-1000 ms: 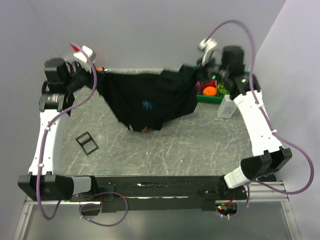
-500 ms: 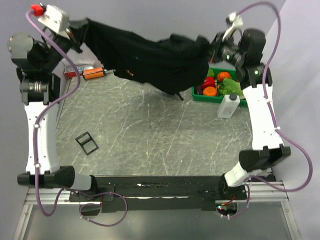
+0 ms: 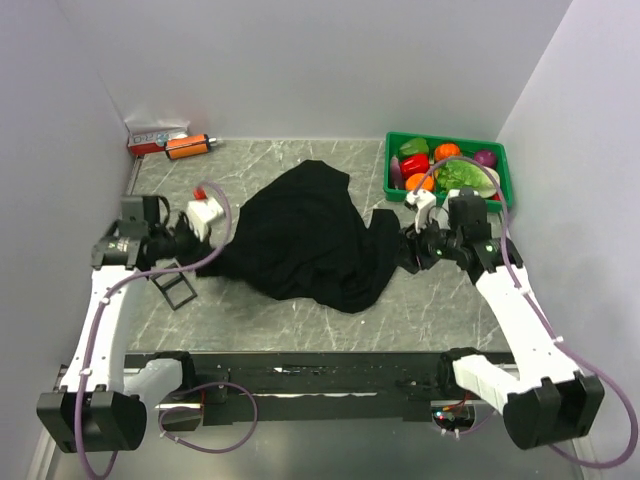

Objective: Remove the brooch from the garment

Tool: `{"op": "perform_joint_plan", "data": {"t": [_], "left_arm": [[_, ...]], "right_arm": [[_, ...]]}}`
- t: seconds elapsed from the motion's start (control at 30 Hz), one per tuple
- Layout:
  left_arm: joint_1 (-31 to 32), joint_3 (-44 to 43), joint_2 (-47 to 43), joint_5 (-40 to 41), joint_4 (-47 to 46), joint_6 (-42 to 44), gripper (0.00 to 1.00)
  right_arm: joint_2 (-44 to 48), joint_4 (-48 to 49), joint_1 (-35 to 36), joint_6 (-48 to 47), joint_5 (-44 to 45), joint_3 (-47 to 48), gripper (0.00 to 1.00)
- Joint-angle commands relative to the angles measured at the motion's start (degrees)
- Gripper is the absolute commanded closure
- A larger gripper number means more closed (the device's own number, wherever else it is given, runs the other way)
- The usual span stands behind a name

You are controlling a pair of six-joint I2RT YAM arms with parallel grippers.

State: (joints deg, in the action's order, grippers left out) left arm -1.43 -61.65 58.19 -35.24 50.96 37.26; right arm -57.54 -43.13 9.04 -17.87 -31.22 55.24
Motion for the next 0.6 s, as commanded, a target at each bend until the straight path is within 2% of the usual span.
{"op": "perform_joint_plan", "data": {"t": [0.0,0.17,0.33,0.43,0.57], "left_arm": [[-0.33,4.86,-2.3,6.05,0.99,10.82,0.99],[-0.5,5.84,0.42,7.56,-0.51,8.81,0.99],[-0.59,6.89,1.31,9.49,0.19,6.96,0.99],[-0.59,8.47,-0.18,10.72,-1.29,5.81,0.99],[-0.59,9.7,-1.06,11.51,-2.53,3.27,0.99]], "right_arm": [[-8.01,9.01,0.19,-4.63,-0.34,7.14,0.46],[-24.5,14.74,2.12,-7.08,2.48,15.04,0.4],[-39.55,10.97,4.06,-14.03,7.49,22.8,0.41],[-41.42,9.13,4.32,-16.93,5.48,24.56,0.43],[-38.8,8.24,7.39,-21.4,-3.91,22.73,0.39]]}}
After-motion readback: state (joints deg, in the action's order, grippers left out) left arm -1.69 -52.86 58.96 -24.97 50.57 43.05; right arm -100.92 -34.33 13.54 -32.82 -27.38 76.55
